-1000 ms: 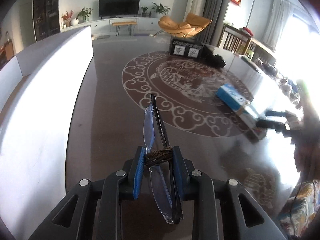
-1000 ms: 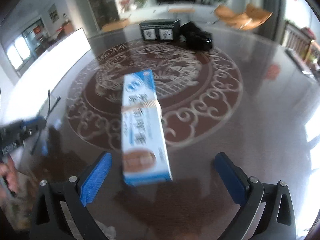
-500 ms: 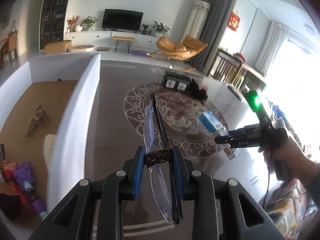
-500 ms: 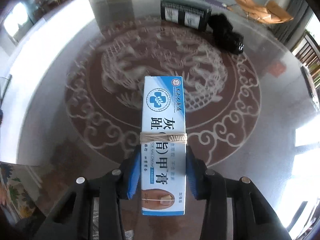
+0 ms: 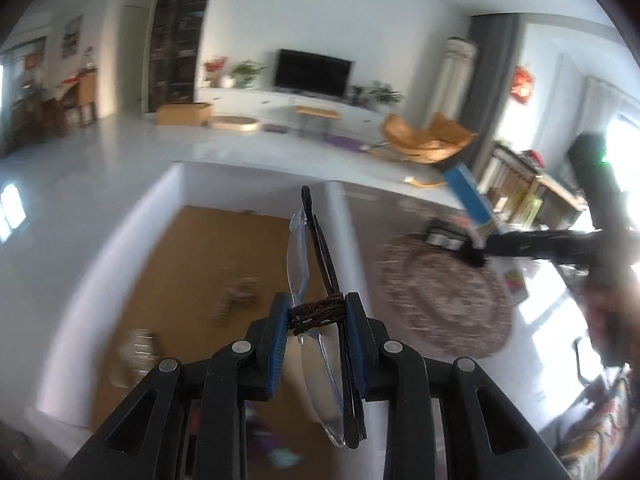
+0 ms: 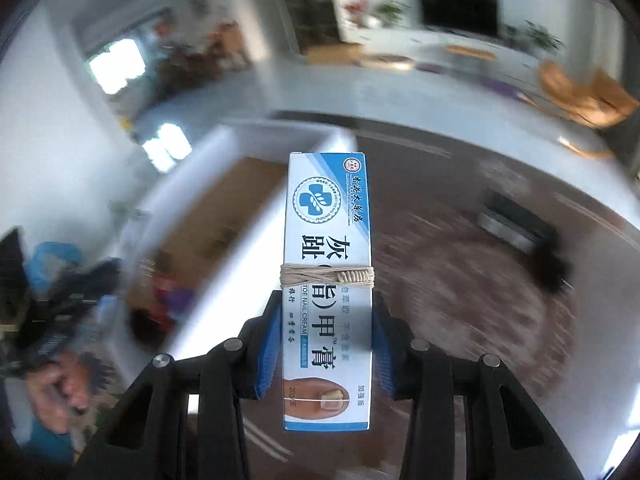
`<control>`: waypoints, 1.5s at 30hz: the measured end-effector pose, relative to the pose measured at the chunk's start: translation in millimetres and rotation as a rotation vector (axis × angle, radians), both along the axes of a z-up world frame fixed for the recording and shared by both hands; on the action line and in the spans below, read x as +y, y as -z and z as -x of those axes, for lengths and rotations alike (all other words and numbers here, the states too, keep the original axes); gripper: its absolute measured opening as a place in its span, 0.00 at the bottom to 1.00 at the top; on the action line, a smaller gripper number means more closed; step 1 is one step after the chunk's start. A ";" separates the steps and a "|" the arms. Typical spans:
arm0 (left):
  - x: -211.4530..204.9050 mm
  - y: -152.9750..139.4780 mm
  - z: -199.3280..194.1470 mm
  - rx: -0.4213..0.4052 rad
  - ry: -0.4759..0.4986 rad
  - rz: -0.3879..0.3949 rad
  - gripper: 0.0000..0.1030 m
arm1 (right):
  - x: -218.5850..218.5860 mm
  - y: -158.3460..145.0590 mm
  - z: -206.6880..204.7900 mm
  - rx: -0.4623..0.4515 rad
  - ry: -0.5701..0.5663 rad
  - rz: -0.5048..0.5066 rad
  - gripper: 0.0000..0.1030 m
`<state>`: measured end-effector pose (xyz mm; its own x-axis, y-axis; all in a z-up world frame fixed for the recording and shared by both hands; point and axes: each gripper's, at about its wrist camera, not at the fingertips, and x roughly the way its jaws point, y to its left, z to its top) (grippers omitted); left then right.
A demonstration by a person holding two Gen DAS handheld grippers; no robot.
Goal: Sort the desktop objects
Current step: 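Carry the eyeglasses and box over the bin and open both grippers, then move both tools from the bin back over the table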
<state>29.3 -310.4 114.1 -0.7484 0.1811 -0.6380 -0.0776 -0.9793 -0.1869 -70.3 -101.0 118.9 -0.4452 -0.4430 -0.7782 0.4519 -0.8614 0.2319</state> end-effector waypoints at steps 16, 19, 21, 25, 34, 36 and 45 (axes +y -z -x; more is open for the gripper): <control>-108.3 87.5 30.4 -0.352 -0.235 0.151 0.78 | -235.8 76.5 -17.2 -0.162 -0.283 0.018 0.62; -106.4 89.8 24.4 -0.331 -0.246 0.153 0.97 | -227.7 79.0 -21.7 -0.111 -0.249 0.028 0.86; -107.0 90.8 21.1 -0.314 -0.260 0.139 0.97 | -208.7 75.2 -17.1 -0.082 -0.224 0.046 0.86; -102.5 86.8 7.9 -0.250 -0.301 0.118 0.97 | -143.6 55.2 -17.7 0.041 -0.127 0.112 0.87; -17.9 27.3 -27.3 -0.004 -0.136 0.124 0.97 | 71.2 121.9 -52.1 0.239 0.215 -0.182 0.96; 8.6 17.2 -32.6 0.014 -0.059 0.105 0.97 | 122.7 146.5 -55.0 0.188 0.297 -0.261 0.96; 192.4 -7.2 -38.2 -0.010 0.367 0.017 0.97 | 290.7 185.7 -57.2 -0.014 0.623 -0.196 0.96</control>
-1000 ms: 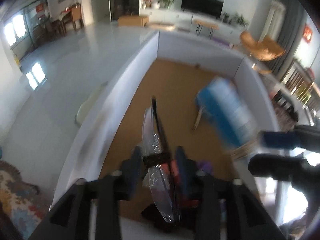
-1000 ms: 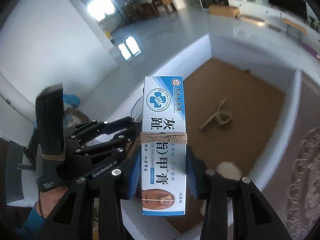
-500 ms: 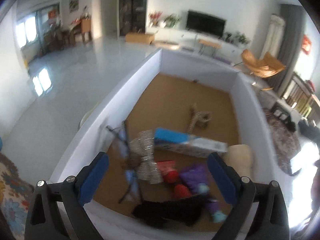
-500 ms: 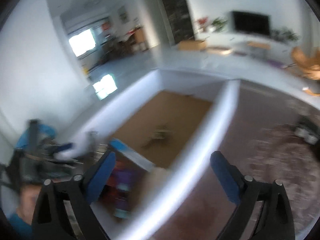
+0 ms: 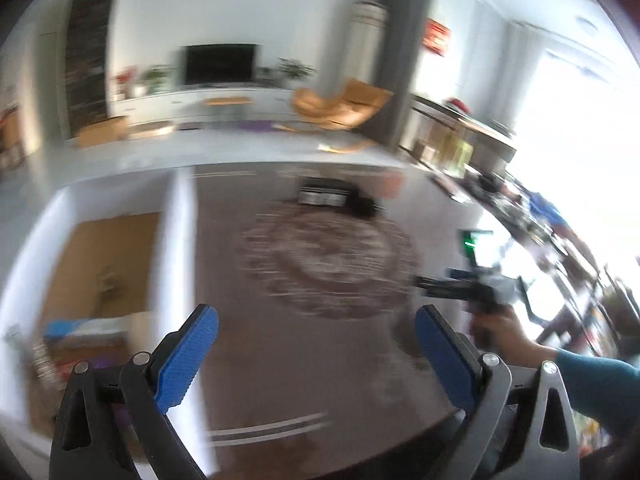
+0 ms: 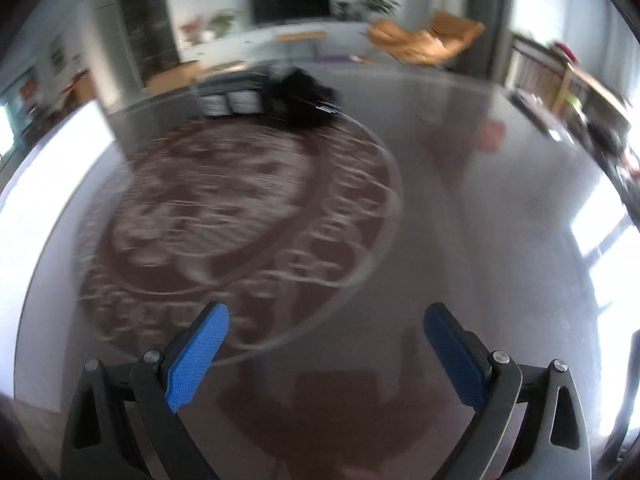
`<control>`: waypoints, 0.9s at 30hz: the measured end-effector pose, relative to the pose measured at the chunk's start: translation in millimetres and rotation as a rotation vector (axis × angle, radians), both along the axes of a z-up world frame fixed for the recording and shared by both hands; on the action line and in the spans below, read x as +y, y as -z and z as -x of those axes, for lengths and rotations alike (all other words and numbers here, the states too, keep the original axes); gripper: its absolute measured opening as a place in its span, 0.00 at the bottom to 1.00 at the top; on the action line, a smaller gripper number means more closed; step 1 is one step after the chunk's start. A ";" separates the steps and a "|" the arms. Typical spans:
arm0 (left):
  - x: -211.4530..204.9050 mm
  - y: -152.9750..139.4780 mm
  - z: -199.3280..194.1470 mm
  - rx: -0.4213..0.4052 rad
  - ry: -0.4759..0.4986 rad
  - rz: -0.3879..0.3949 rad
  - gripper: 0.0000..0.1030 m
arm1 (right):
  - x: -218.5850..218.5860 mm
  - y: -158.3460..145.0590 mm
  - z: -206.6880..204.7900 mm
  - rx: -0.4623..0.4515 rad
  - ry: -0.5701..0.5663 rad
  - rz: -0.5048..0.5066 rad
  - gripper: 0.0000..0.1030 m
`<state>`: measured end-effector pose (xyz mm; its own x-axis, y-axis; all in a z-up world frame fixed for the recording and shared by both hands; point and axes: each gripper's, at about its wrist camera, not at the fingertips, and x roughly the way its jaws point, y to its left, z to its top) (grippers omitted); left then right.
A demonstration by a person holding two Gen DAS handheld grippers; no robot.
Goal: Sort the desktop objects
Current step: 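Move both tools from the bin back over the table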
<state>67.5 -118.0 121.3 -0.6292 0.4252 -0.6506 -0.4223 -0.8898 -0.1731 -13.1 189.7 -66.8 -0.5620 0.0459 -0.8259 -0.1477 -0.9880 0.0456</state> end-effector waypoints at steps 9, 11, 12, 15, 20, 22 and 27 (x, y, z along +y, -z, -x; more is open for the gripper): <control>111.8 119.9 51.3 -0.161 0.075 0.204 0.97 | -0.1 3.9 -1.4 0.015 0.004 -0.062 1.00; 110.2 148.1 67.9 -0.233 0.056 0.203 0.97 | -1.3 4.2 0.4 0.016 0.013 -0.062 1.00; 110.4 158.6 72.5 -0.253 0.047 0.198 0.97 | -0.8 4.2 0.0 0.016 0.019 -0.063 1.00; 109.3 177.3 88.7 -0.282 0.015 0.197 0.97 | 0.4 3.1 -0.8 0.016 0.031 -0.063 1.00; 118.4 186.3 110.2 -0.228 -0.002 0.282 1.00 | 0.2 2.7 0.7 0.016 0.034 -0.064 1.00; 121.9 189.0 121.0 -0.207 0.018 0.285 1.00 | 0.4 2.4 0.6 0.016 0.034 -0.063 1.00; 127.5 186.6 153.5 -0.173 0.046 0.276 1.00 | 0.6 2.5 0.5 0.016 0.034 -0.063 1.00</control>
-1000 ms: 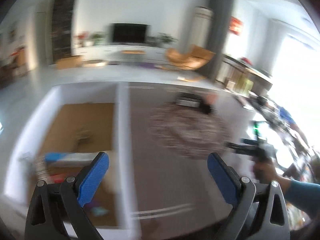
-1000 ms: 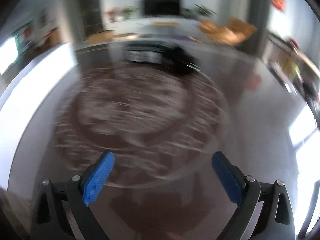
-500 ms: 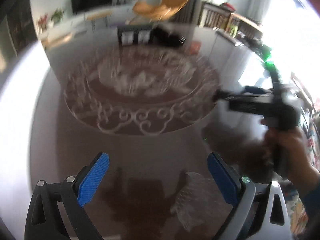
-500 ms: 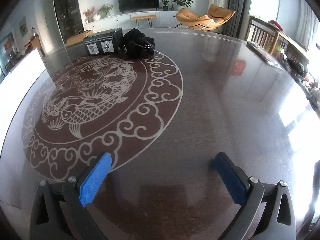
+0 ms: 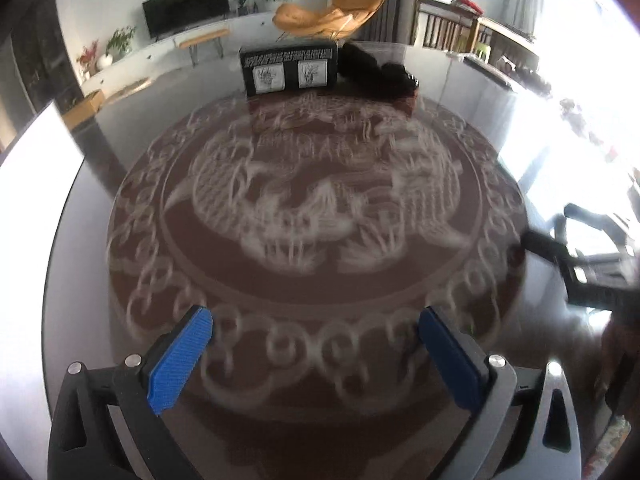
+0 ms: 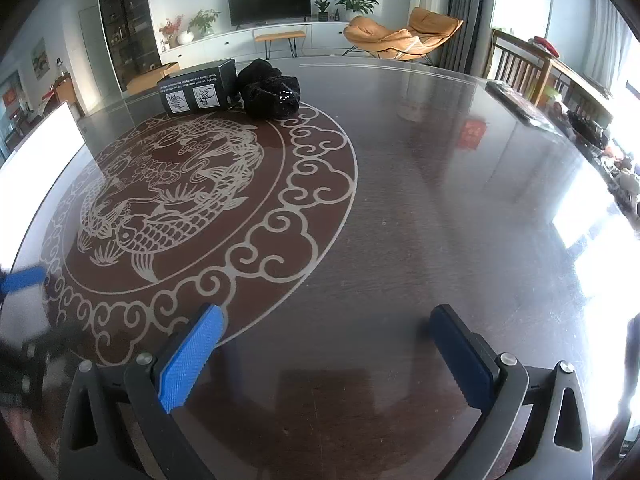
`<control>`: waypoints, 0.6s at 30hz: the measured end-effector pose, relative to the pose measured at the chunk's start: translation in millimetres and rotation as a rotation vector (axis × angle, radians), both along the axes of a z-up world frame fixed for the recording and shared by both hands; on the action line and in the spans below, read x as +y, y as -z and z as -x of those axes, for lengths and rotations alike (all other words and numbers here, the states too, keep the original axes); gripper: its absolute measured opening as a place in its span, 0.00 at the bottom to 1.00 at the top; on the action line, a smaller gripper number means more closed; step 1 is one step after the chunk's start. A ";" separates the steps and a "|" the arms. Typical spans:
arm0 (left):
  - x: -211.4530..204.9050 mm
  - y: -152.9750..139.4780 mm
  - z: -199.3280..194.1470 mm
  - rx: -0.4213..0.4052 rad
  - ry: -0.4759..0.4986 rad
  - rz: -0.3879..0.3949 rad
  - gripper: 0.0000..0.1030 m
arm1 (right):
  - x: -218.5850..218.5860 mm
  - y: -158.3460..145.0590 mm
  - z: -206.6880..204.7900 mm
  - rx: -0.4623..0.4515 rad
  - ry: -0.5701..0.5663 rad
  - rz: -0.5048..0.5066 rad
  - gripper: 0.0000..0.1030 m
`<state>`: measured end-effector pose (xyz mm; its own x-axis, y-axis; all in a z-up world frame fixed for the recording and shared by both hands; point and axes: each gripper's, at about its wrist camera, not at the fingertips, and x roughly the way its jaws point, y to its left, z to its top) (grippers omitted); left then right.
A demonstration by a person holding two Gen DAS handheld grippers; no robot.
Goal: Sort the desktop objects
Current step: 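Move both tools from the bin back over the table, then lower the left gripper onto the black odor-removing bar box and close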
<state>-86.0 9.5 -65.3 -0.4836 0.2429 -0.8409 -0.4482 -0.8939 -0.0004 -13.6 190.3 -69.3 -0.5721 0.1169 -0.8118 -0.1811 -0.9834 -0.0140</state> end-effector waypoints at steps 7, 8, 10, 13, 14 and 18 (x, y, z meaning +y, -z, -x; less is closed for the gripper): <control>10.0 -4.2 53.1 -0.017 0.014 0.009 1.00 | -0.1 -0.1 0.0 0.000 0.000 0.000 1.00; 9.6 -5.3 55.2 -0.017 0.012 0.010 1.00 | -0.1 -0.1 0.0 0.000 0.000 0.000 1.00; 11.5 -6.2 67.3 -0.032 0.018 0.018 1.00 | -0.1 -0.1 0.0 0.000 0.000 0.000 1.00; 17.9 -14.0 91.2 -0.042 -0.002 0.104 1.00 | -0.1 -0.2 0.0 0.000 0.000 0.001 1.00; 20.3 -20.9 97.4 -0.007 -0.006 0.119 1.00 | -0.1 -0.2 0.0 0.000 0.000 0.001 1.00; 27.6 -72.3 132.9 0.102 -0.051 0.051 1.00 | -0.1 -0.1 0.0 0.000 0.000 0.001 1.00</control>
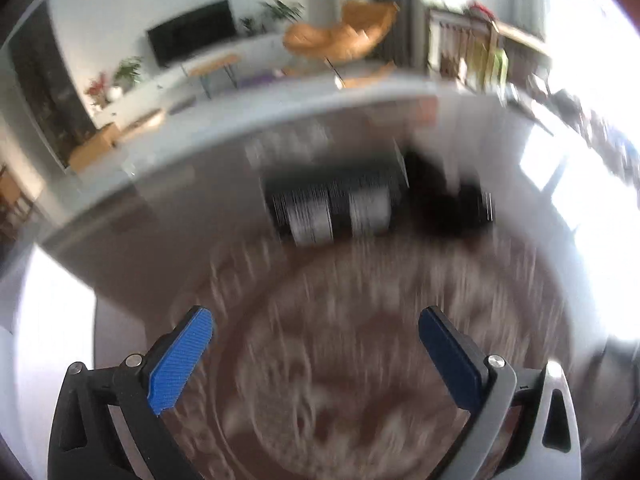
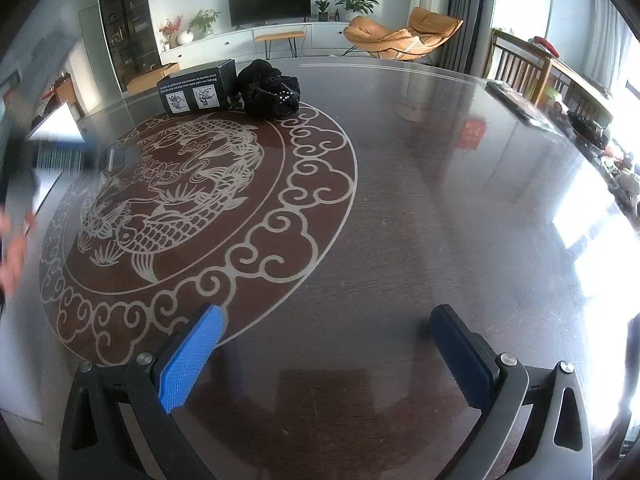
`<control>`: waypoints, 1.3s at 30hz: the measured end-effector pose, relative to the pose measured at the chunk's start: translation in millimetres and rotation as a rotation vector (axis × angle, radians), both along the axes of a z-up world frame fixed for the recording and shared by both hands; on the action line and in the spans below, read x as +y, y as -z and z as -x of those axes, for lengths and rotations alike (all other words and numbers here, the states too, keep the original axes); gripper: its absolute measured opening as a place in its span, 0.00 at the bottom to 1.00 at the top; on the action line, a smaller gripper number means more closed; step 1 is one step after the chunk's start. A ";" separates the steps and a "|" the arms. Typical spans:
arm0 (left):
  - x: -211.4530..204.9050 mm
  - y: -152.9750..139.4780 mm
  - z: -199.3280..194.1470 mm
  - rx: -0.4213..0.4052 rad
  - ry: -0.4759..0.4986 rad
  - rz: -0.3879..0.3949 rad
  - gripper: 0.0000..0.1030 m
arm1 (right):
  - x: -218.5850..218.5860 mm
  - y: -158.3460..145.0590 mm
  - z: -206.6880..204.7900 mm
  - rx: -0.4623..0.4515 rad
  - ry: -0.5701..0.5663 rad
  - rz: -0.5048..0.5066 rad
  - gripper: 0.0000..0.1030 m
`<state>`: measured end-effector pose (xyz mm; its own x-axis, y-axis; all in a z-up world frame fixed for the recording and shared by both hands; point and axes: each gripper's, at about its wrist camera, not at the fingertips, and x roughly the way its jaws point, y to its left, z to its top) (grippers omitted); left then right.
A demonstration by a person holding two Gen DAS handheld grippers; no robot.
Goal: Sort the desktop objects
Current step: 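Lower the left gripper onto the black odor-removing bar box and close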
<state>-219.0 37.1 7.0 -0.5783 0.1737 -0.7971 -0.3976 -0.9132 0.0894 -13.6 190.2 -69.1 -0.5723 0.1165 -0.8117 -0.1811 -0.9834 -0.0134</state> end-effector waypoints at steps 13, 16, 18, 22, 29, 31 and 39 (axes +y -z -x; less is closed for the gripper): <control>54.2 4.5 144.6 -0.027 -0.265 0.031 1.00 | 0.0 -0.1 0.6 0.000 0.001 0.000 1.00; 48.7 28.8 135.7 -0.030 -0.212 0.059 1.00 | -0.1 -0.3 0.6 0.001 0.001 0.003 1.00; 34.5 31.1 127.9 -0.036 -0.203 -0.042 1.00 | -0.4 -0.1 0.8 0.001 0.001 0.002 1.00; 2.6 53.8 105.1 -0.126 -0.206 -0.047 1.00 | -0.2 0.3 0.6 0.002 -0.001 0.004 1.00; -62.8 56.2 16.2 -0.090 -0.174 -0.061 1.00 | 0.4 0.1 0.4 0.002 0.003 0.002 1.00; -74.9 56.2 -9.5 -0.094 -0.160 -0.063 1.00 | 0.2 -0.2 0.3 0.001 0.004 -0.001 1.00; -102.6 46.2 -78.4 -0.116 -0.073 -0.146 1.00 | 0.1 -0.2 -0.1 0.001 0.003 -0.001 1.00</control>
<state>-140.6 -65.5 -39.2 -0.4990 0.2533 -0.8287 -0.3294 -0.9400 -0.0889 -13.5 190.2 -68.9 -0.5725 0.1193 -0.8112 -0.1846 -0.9827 -0.0143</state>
